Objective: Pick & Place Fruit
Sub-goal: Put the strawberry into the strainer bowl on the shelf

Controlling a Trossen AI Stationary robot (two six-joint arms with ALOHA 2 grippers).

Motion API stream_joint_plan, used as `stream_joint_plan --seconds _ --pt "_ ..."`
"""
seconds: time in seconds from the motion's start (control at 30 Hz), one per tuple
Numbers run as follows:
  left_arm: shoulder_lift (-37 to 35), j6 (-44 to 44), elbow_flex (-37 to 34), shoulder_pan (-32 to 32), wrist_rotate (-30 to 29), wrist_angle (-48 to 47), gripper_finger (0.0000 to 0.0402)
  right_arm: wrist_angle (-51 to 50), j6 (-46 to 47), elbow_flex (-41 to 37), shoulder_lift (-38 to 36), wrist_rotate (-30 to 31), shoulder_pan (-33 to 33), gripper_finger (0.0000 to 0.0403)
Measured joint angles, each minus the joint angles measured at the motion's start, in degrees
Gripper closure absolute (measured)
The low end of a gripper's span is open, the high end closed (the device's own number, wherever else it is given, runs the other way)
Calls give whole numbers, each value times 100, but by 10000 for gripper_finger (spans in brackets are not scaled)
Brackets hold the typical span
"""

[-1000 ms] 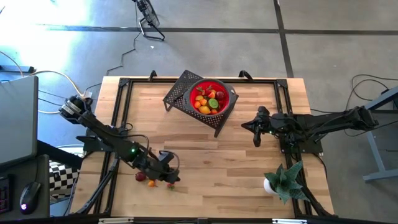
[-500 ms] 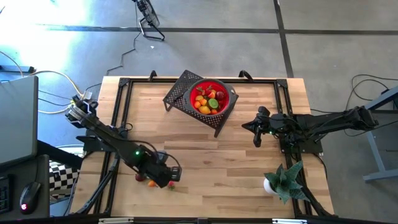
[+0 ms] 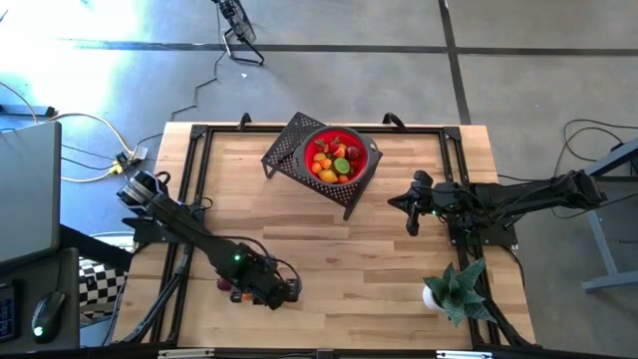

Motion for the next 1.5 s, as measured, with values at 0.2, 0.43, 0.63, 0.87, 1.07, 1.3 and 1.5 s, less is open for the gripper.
stream_joint_plan --seconds 0.2,0.43,0.63,0.87,1.07,1.3,1.5 --pt "3 -80 -4 -5 408 -210 377 -76 -200 0 -1 2 0 401" --pt "3 -360 -11 -5 507 -317 274 -222 -340 -2 -1 4 0 401" --pt "3 -348 -11 -7 278 -336 202 -290 -340 -2 -1 2 2 401" --pt "39 -348 -8 -15 -374 -319 188 -295 -340 -2 -1 1 0 401" --pt "346 -548 -6 -17 -15 -157 187 -297 -340 -2 0 0 1 401" --pt "611 -644 -9 -19 307 202 187 -295 -340 -2 1 0 0 401" --pt "778 -834 -8 -21 407 148 187 -293 -340 -2 -1 -1 2 401"
